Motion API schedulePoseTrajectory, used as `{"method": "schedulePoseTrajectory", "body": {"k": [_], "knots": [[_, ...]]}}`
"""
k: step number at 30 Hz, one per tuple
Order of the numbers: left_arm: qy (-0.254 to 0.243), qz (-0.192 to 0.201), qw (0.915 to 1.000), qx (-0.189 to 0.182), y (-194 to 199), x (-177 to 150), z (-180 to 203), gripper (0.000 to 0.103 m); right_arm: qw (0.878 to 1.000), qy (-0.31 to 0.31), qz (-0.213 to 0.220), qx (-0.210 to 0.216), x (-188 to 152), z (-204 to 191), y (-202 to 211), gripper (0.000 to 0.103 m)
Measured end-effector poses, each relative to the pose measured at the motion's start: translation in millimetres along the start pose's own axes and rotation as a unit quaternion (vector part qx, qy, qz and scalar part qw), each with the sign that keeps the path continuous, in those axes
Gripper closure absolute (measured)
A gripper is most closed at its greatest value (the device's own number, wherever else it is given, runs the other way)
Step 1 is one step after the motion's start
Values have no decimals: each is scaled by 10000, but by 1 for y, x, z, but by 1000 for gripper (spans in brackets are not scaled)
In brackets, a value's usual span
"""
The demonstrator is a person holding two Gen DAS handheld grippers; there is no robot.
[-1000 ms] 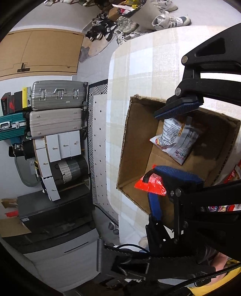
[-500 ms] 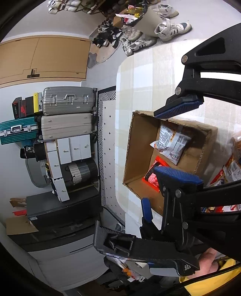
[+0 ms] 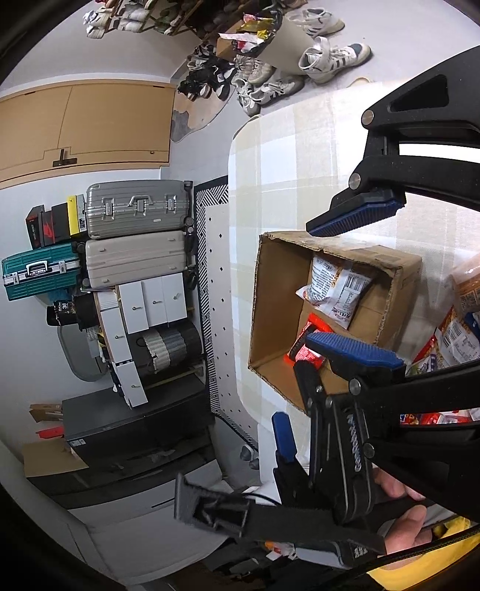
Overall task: Organize snacks
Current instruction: 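Move both tools back over the snack pile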
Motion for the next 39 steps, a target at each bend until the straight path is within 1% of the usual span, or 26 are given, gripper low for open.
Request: {"method": "schedulePoseTrajectory", "body": {"k": [6,8,9,10,12,17,18,19,20,22,24,25,26,27,28,29,33,36,39], "knots": [[-4,218,9997,-57,47,-12,-1,23,9999,-73,151,37,-4,-7,26,48],[19,256,9995,-182,67,-19,-1,23,9997,-99,203,72,-5,-10,36,48],[57,266,9991,-322,80,-24,-1,23,9996,-113,237,100,-6,-14,43,46],[80,273,9988,-396,90,-28,-2,22,9995,-124,270,120,-7,-17,50,39],[120,342,9984,-440,111,-38,-2,21,9992,-153,352,144,-10,-23,65,31],[103,588,9970,-484,164,-64,-2,18,9978,-62,638,158,-19,-45,106,30],[85,641,9966,-504,175,-70,-1,17,9976,-49,677,167,-20,-49,113,27],[72,685,9961,-552,186,-77,-2,16,9973,-42,719,173,-22,-52,120,21],[95,726,9956,-590,198,-85,-3,16,9970,-26,755,175,-24,-55,127,17],[213,817,9943,-656,217,-98,-6,16,9959,87,896,-8,-29,-63,144,9],[362,885,9928,-722,232,-109,-13,13,9942,180,1023,-260,-35,-68,158,6],[460,948,9918,-726,243,-119,-18,10,9938,149,1068,-288,-38,-70,165,5],[498,993,9912,-716,248,-125,-21,9,9938,90,1086,-236,-42,-71,171,5],[548,1057,9905,-691,255,-133,-26,3,9939,52,1086,-196,-44,-72,174,5],[614,1136,9893,-679,262,-140,-32,1,9939,30,1085,-174,-47,-73,177,4],[680,1170,9883,-707,266,-147,-37,1,9940,23,1080,-159,-51,-74,181,3],[1098,1038,9852,-814,272,-172,-63,1,9941,13,1056,-228,-70,-78,192,2],[1177,1049,9852,-665,273,-191,-80,1,9949,-146,983,-180,-86,-76,193,1],[1158,1033,9865,-516,268,-210,-91,1,9964,-254,798,-140,-103,-72,188,1]]}}
Point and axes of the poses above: each gripper's, at about its wrist camera, not at the fingertips, and y roughly against the way its jaws point, z to its right, x to its top, the point moved 2 cm from there along -y, roughly the way its jaws point, and after that the axes turned 15 degrees about y, right-handed, at the moved point
